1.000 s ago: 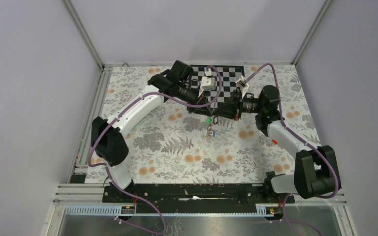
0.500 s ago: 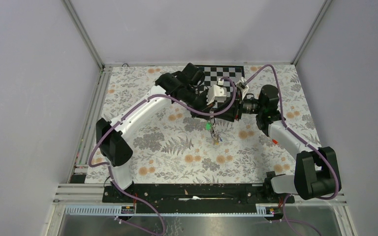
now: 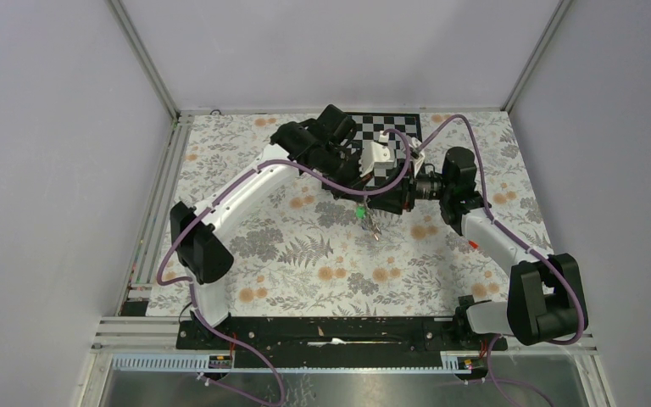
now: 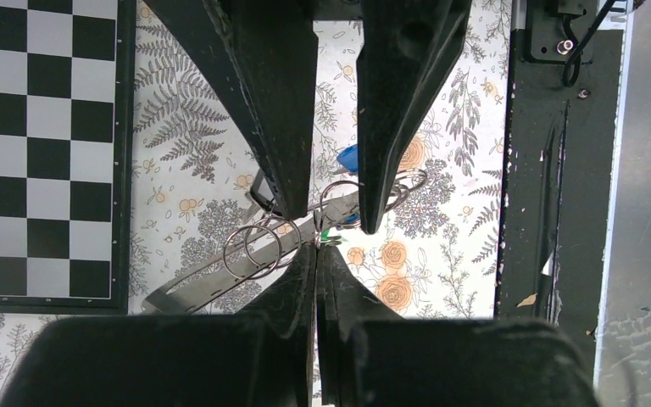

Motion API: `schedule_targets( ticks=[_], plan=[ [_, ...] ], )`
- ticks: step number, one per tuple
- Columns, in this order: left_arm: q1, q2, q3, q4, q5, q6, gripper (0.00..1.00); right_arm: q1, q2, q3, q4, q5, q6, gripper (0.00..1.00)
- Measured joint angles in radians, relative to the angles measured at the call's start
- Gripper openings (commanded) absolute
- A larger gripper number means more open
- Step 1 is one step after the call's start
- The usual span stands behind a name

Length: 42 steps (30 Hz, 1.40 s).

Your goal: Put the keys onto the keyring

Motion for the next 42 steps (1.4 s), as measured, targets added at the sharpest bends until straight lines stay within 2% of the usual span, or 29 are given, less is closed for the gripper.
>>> schedule_targets(
  ticks=[12, 16, 21, 24, 26, 27, 31, 36, 42],
  plan=[
    [-0.001, 0.017, 0.003, -0.001, 0.012, -0.007, 0.00, 0.011, 0.000, 0.006, -0.082, 0.001, -0.069, 0.36],
    [-0.002, 0.020, 0.003, -0.002, 0.017, -0.007, 0.00, 0.012, 0.000, 0.006, -0.089, 0.006, -0.073, 0.23],
    [-0.002, 0.020, 0.003, -0.004, 0.027, -0.008, 0.00, 0.016, 0.000, 0.008, -0.090, 0.014, -0.080, 0.15],
    [-0.002, 0.020, 0.003, -0.006, 0.027, -0.008, 0.00, 0.020, 0.000, 0.009, -0.090, 0.016, -0.082, 0.01],
    [-0.002, 0.020, 0.003, -0.008, 0.029, -0.009, 0.00, 0.024, 0.000, 0.010, -0.089, 0.017, -0.083, 0.00],
    [-0.001, 0.020, 0.003, -0.010, 0.032, -0.010, 0.02, 0.025, 0.000, 0.010, -0.089, 0.018, -0.083, 0.00],
    [0.003, 0.020, 0.003, -0.011, 0.050, -0.006, 0.20, 0.026, 0.000, 0.010, -0.072, 0.016, -0.046, 0.00],
    [0.049, 0.017, -0.016, 0.004, 0.148, 0.007, 0.41, 0.016, 0.000, 0.007, 0.078, 0.008, 0.101, 0.00],
    [0.136, -0.019, -0.122, 0.021, 0.288, 0.043, 0.51, 0.008, 0.001, -0.001, 0.283, 0.007, 0.265, 0.00]
  ],
)
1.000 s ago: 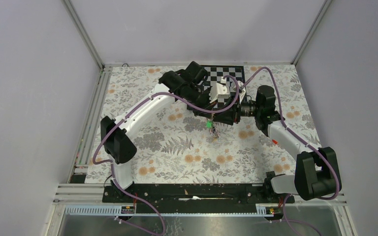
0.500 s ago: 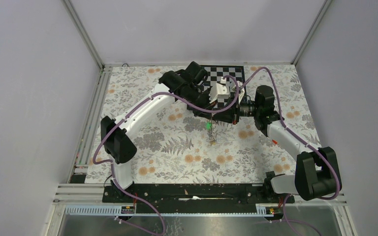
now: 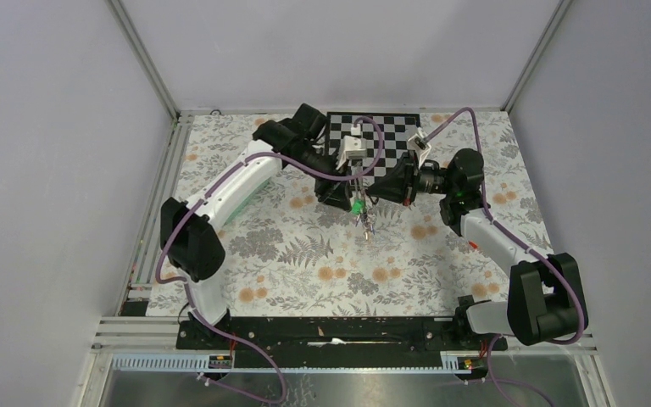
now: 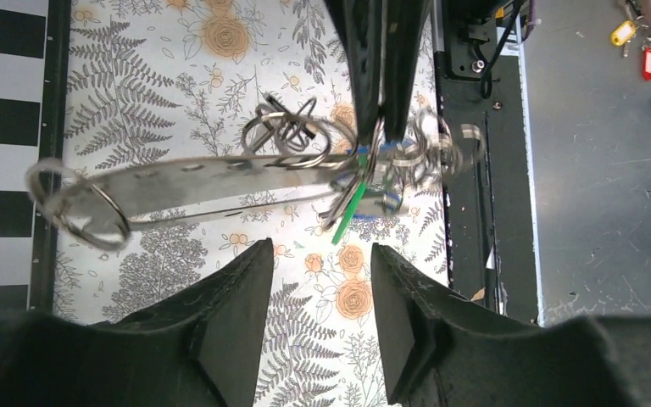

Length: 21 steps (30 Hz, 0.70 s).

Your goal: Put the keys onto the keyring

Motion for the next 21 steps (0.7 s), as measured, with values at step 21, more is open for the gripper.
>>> schedule_targets(
  ticks=[21],
  plan=[
    [0.025, -0.058, -0.177, 0.222, 0.154, -0.060, 0.52, -0.001, 0.014, -0.019, 0.153, 0.000, 0.137, 0.00]
  ],
)
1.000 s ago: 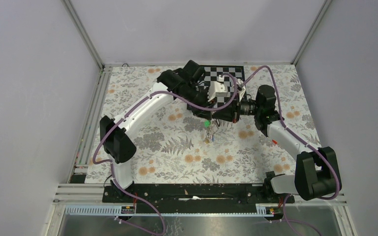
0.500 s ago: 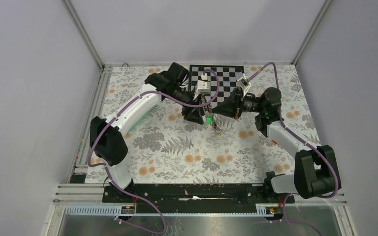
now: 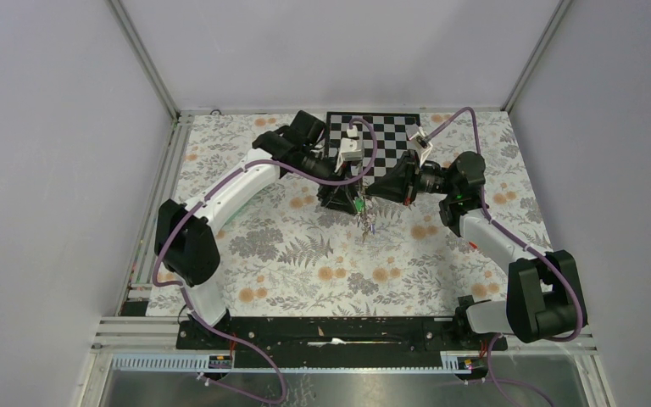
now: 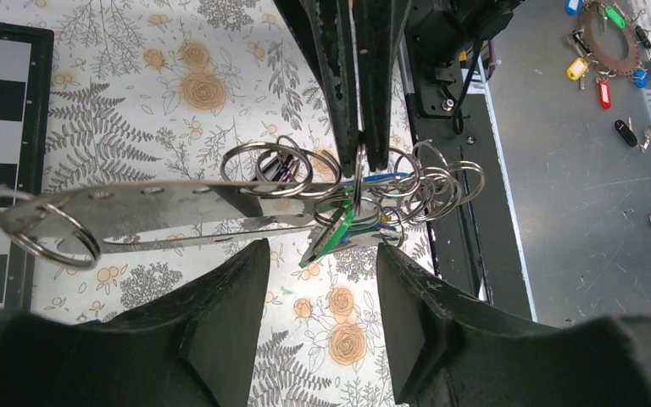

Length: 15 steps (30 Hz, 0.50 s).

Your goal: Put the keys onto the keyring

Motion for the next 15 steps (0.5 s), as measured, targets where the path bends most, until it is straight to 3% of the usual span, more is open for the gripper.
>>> schedule_targets(
  ticks=[6, 15],
  plan=[
    [0.000, 0.000, -0.010, 0.039, 0.028, -0.039, 0.44, 0.000, 0.000, -0.003, 0.000, 0.000, -0.001, 0.00],
    [0.000, 0.000, -0.010, 0.072, 0.072, -0.082, 0.18, -0.004, 0.000, -0.006, -0.002, 0.000, -0.013, 0.00]
  ],
)
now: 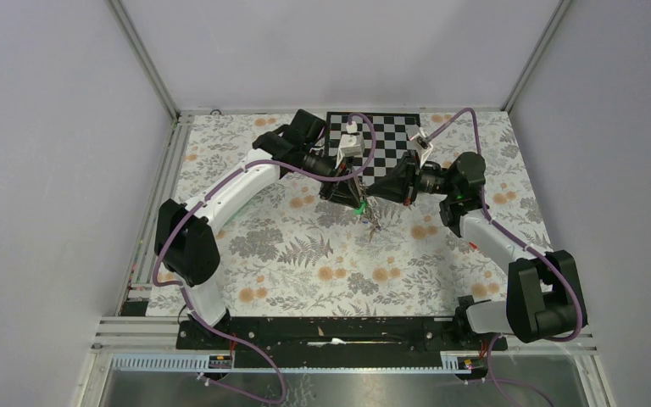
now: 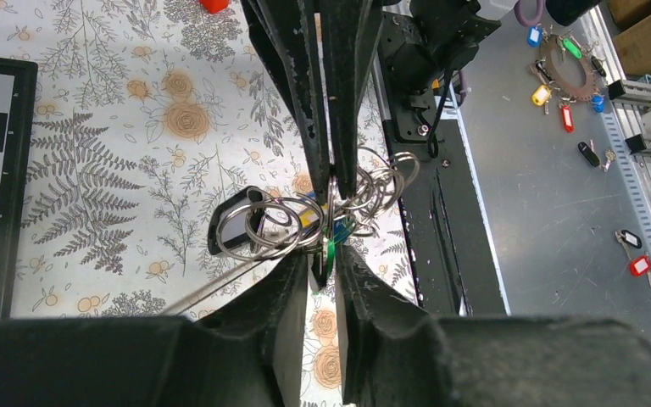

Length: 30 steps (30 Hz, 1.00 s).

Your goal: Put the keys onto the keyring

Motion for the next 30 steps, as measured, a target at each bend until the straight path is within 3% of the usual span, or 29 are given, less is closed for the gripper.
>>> schedule_targets(
  ticks=[4, 9, 21, 30],
  plan=[
    [0.000, 0.000, -0.007, 0.008, 0.003, -0.010, 0.00, -0.004, 0.000, 0.000, -0.013, 0.000, -0.011, 0.00],
    [0.000, 0.000, -0.028, 0.003, -0.002, -0.010, 0.00, -0.017, -0.004, 0.000, -0.123, 0.002, -0.095, 0.00],
    [-0.003, 0.062, -0.070, -0.018, -0.065, -0.055, 0.00, -0.020, -0.023, 0.045, -0.727, 0.064, -0.605, 0.00],
    [-0.015, 0.153, -0.124, -0.006, -0.069, -0.106, 0.00, 0.034, -0.022, -0.013, -0.851, 0.151, -0.743, 0.00]
  ],
)
